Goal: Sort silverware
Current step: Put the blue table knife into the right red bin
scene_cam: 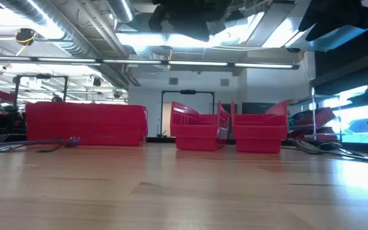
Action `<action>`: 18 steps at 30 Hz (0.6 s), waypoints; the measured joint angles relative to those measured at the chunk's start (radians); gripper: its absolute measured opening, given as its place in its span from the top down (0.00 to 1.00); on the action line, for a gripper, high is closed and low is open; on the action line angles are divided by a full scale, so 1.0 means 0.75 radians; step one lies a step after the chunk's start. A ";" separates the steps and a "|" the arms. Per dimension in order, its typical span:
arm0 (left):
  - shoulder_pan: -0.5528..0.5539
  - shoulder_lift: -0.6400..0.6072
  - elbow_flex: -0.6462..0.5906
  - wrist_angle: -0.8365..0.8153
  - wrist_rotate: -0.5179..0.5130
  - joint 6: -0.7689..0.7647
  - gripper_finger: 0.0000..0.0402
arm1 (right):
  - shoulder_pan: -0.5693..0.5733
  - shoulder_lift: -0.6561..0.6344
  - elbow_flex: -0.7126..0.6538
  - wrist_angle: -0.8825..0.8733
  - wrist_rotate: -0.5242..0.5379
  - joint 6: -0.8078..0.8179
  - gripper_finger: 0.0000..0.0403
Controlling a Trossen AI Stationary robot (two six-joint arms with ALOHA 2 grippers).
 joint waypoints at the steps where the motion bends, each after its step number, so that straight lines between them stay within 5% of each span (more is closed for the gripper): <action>1: -0.015 -0.009 -0.004 -0.003 -0.001 -0.004 1.00 | -0.002 0.000 0.000 0.020 0.038 0.000 0.67; 10: -0.201 -0.172 -0.007 -0.243 0.069 0.060 1.00 | -0.010 0.001 0.000 0.226 0.059 -0.094 0.67; 18: -0.366 -0.371 -0.007 -0.323 0.392 0.289 1.00 | -0.010 0.001 0.000 0.483 0.055 -0.190 0.67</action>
